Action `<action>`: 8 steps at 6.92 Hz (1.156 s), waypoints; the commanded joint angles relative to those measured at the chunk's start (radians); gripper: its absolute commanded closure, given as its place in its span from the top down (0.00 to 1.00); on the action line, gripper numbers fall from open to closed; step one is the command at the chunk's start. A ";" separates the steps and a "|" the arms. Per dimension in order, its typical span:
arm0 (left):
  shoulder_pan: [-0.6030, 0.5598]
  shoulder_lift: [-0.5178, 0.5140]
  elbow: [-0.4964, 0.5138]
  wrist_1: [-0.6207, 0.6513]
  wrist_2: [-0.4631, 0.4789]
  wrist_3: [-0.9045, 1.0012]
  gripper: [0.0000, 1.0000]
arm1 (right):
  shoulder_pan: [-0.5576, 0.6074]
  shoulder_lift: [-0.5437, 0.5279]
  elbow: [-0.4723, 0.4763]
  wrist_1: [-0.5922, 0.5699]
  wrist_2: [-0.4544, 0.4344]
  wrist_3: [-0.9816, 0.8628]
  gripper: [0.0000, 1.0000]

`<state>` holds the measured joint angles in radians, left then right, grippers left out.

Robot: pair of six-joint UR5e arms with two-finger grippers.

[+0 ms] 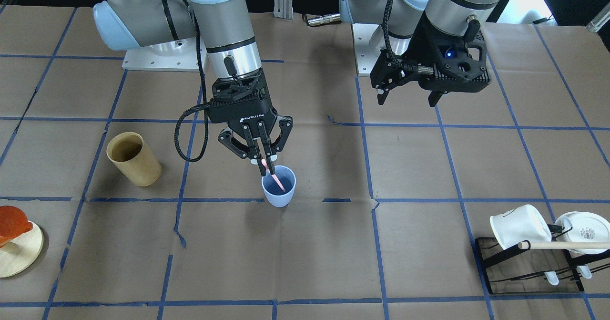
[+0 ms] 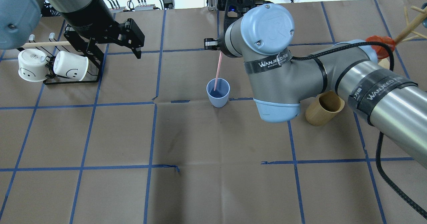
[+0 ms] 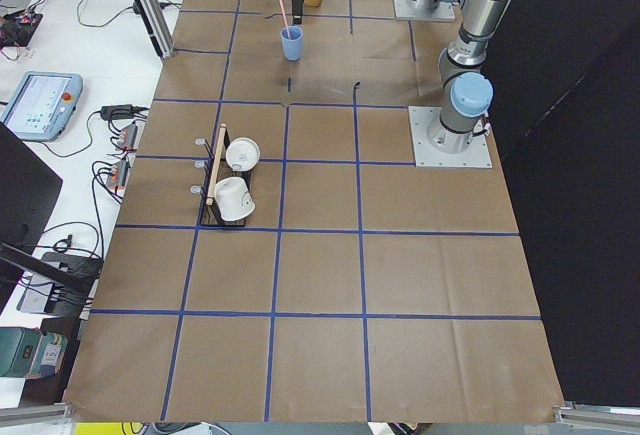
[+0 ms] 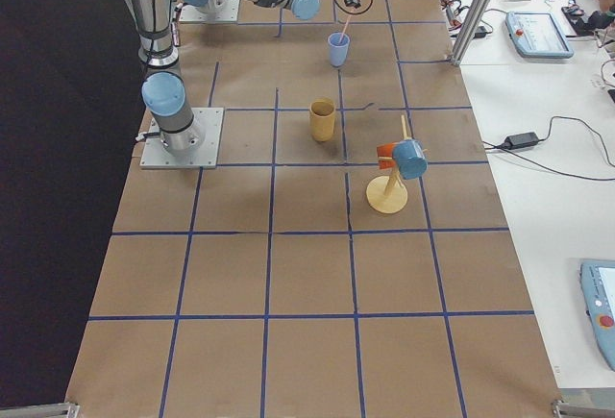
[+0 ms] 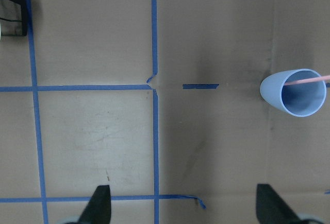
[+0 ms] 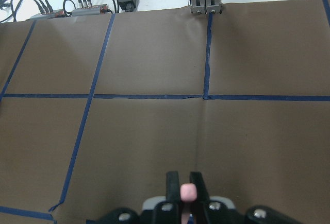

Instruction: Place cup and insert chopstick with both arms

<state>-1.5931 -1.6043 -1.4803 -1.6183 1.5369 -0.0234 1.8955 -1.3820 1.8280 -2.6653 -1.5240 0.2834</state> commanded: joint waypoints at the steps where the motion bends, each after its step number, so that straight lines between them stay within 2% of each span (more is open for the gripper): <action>1: 0.002 0.004 0.015 -0.054 0.000 -0.003 1.00 | -0.001 0.003 -0.004 0.002 -0.012 -0.006 1.00; 3: 0.002 -0.011 0.022 -0.046 0.000 -0.001 1.00 | -0.019 -0.009 -0.057 0.172 -0.013 -0.027 1.00; 5: 0.001 -0.008 0.022 -0.046 -0.001 -0.001 1.00 | -0.058 -0.046 -0.218 0.580 -0.016 -0.067 1.00; 6: 0.001 -0.005 0.022 -0.046 -0.001 -0.001 1.00 | -0.093 -0.057 -0.273 0.734 -0.019 -0.149 1.00; 7: 0.001 0.000 0.017 -0.046 -0.001 -0.001 1.00 | -0.139 -0.090 -0.277 0.813 -0.019 -0.165 1.00; 8: 0.002 0.004 0.014 -0.048 -0.001 -0.001 1.00 | -0.204 -0.116 -0.260 0.867 -0.018 -0.258 1.00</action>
<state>-1.5920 -1.6050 -1.4629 -1.6647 1.5355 -0.0245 1.7571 -1.4681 1.5654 -1.8847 -1.5424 0.1070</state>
